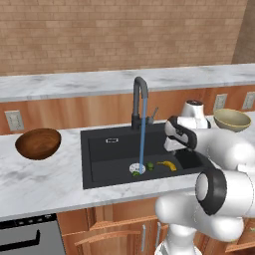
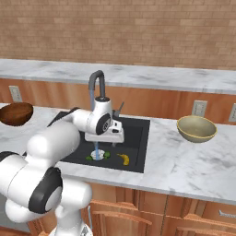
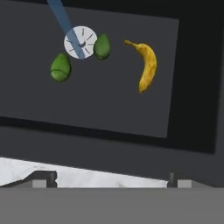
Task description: Pick the avocados from the sink and place them in one bowl. Place the banana in the other bowl. Then turn off the sink faucet.
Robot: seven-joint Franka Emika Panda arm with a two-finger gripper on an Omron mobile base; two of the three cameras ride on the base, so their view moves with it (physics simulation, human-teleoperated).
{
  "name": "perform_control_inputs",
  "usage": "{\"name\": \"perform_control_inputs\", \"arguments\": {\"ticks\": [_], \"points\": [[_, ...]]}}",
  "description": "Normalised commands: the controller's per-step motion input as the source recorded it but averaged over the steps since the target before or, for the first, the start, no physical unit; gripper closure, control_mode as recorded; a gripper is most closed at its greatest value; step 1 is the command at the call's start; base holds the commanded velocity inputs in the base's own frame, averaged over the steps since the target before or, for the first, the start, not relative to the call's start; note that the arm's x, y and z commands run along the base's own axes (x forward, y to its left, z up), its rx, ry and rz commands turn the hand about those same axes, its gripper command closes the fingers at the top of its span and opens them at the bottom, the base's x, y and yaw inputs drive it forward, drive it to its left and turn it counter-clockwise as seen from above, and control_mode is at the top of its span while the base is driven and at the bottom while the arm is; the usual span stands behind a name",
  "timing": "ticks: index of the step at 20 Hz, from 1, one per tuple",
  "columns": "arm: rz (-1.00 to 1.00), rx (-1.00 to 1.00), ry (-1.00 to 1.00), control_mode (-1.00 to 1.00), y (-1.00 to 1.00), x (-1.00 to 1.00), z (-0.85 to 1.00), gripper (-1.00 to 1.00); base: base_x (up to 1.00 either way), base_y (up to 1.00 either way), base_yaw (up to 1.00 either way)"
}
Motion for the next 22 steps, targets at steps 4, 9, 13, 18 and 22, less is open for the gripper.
{"name": "perform_control_inputs", "arguments": {"ticks": [4, 9, 13, 18, 22], "points": [[0.05, 0.0, 0.0, -1.0, -0.01, 0.3, -0.31, -1.0, 0.0, 0.0, 0.0], [0.05, 0.0, 0.0, -1.0, -0.01, 0.29, -0.33, -1.0, 0.0, 0.0, 0.0], [0.05, 0.0, 0.01, -1.0, -0.08, 0.24, -0.32, -1.0, 0.0, 0.0, 0.0], [0.04, 0.0, 0.02, -1.0, -0.07, 0.25, -0.34, -1.0, 0.0, 0.0, 0.0], [0.04, 0.0, 0.03, -1.0, -0.09, 0.2, -0.36, -1.0, 0.0, 0.0, 0.0]]}}
